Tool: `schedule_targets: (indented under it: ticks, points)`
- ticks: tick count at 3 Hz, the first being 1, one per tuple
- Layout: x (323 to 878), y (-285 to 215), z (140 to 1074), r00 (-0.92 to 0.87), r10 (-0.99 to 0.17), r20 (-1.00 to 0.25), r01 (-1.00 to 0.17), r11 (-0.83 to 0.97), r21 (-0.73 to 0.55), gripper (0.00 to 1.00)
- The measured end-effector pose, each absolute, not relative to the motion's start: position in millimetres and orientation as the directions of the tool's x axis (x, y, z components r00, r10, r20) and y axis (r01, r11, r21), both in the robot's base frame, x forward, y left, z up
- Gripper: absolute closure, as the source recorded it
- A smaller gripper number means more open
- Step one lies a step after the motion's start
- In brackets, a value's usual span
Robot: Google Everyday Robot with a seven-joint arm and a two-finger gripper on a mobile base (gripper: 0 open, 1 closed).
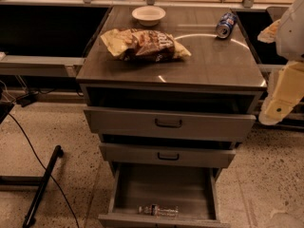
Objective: Pick water bottle from bottom drawer and place on counter
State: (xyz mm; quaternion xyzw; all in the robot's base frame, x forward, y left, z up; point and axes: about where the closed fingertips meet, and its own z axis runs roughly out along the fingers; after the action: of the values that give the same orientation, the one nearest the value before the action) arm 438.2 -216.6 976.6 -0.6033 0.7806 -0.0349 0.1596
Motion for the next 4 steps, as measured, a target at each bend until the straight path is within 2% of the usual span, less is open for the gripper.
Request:
schedule_targets:
  ticks: [2, 3, 4]
  points:
    - [437.9, -214.0, 944.2, -0.186, -0.95, -0.251, -0.939, 0.247, -0.24, 0.0]
    - [429.9, -203.6, 897.0, -0.072, -0.954, -0.291, -0.958, 0.147, -0.244, 0.0]
    - [429.0, -203.4, 895.1, -0.04, -0.959, -0.282, -0.959, 0.115, -0.257, 0.0]
